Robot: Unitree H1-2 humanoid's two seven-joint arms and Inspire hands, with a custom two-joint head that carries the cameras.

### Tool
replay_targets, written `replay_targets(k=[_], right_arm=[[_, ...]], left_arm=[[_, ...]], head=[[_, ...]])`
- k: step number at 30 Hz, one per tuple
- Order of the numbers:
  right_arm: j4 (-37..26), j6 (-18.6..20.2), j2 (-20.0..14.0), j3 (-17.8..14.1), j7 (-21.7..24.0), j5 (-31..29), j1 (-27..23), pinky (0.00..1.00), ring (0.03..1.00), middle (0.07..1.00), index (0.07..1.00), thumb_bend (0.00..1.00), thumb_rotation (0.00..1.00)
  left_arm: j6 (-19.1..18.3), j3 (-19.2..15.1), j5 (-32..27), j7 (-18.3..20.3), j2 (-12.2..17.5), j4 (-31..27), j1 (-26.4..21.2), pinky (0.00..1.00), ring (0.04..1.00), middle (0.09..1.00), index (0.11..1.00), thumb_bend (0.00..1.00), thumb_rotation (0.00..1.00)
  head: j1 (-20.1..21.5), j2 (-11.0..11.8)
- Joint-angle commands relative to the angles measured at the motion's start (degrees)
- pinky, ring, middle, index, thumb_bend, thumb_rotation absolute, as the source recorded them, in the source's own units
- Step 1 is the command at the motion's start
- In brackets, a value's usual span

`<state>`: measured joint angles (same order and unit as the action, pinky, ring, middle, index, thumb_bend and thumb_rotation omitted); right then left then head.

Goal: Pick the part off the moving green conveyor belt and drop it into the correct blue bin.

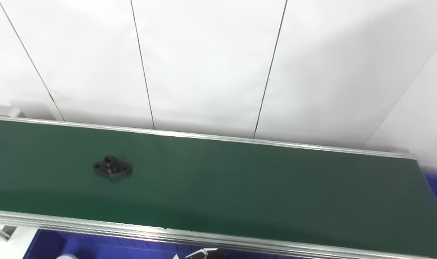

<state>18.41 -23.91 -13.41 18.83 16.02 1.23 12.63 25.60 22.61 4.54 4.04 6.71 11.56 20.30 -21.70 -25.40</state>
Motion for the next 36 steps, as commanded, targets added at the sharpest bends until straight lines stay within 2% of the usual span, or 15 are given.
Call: replay_targets(k=[1, 9, 14, 18, 24, 27, 29, 33, 36], right_arm=[[-1.1, -3.01, -0.19, -0.52, 0.78, -0.81, -0.63, 0.8, 0.861, 0.866, 0.837, 0.94, 0.89], [-5.88, -3.01, -1.49, -1.21, 3.02, -1.54, 0.57, 0.8, 0.885, 0.888, 0.855, 0.93, 0.84], [-9.91, -3.01, -1.24, -2.88, 4.79, -2.7, 2.12, 0.75, 0.865, 0.881, 0.852, 0.94, 0.81], [-14.75, -3.01, -1.01, -3.74, 6.66, -2.95, 3.36, 0.73, 0.849, 0.869, 0.837, 0.92, 0.78], [-23.44, -3.01, -1.4, -3.08, 6.55, -1.89, 4.77, 0.68, 0.826, 0.855, 0.829, 0.91, 0.75], [-26.92, -3.01, -0.29, -3.65, 7.72, -3.76, 5.06, 0.69, 0.84, 0.858, 0.824, 0.92, 0.72], [-28.42, -3.01, 0.55, -4.36, 8.44, -4.79, 5.11, 0.76, 0.882, 0.875, 0.826, 0.94, 0.71], [-31.98, -3.01, 2.63, -6.5, 7.78, -4.08, 3.64, 0.77, 0.897, 0.893, 0.84, 0.93, 0.72], [-34.34, -3.01, 3.97, -7.34, 5.67, -2.01, 0.96, 0.78, 0.894, 0.898, 0.849, 0.92, 0.72]], left_arm=[[1.32, 1.14, 1.11, -1.0, -0.13, -0.2, -0.63, 0.7, 0.781, 0.806, 0.758, 0.84, 0.9], [1.32, 2.5, 1.82, -2.6, 0.16, -1.09, -0.55, 0.7, 0.786, 0.815, 0.76, 0.87, 0.91], [1.32, 2.89, 1.89, -3.08, 0.24, -1.45, -0.4, 0.69, 0.782, 0.813, 0.754, 0.88, 0.92], [1.32, 3.24, 1.67, -3.31, 0.53, -1.8, -0.29, 0.69, 0.781, 0.813, 0.755, 0.87, 0.93], [1.32, 3.32, 1.6, -3.39, 0.82, -1.83, -0.22, 0.69, 0.783, 0.814, 0.756, 0.88, 0.92], [1.32, 3.38, 1.87, -3.58, 1.03, -1.86, -0.25, 0.69, 0.785, 0.815, 0.758, 0.87, 0.92], [1.32, 3.44, 1.74, -3.54, 1.11, -1.82, -0.38, 0.69, 0.784, 0.816, 0.76, 0.87, 0.92], [1.32, 3.47, 1.73, -3.77, 1.03, -1.55, -0.58, 0.69, 0.788, 0.817, 0.764, 0.87, 0.92], [1.32, 3.49, 2.01, -4.01, 1.02, -1.46, -0.77, 0.69, 0.788, 0.816, 0.765, 0.87, 0.93]], head=[[-0.84, -0.22], [-1.87, -1.31], [-2.11, -1.55], [-1.87, -1.88], [-1.7, -2.07], [-1.53, -2.31], [-1.36, -2.33], [-1.23, -2.31], [-1.18, -2.16]])
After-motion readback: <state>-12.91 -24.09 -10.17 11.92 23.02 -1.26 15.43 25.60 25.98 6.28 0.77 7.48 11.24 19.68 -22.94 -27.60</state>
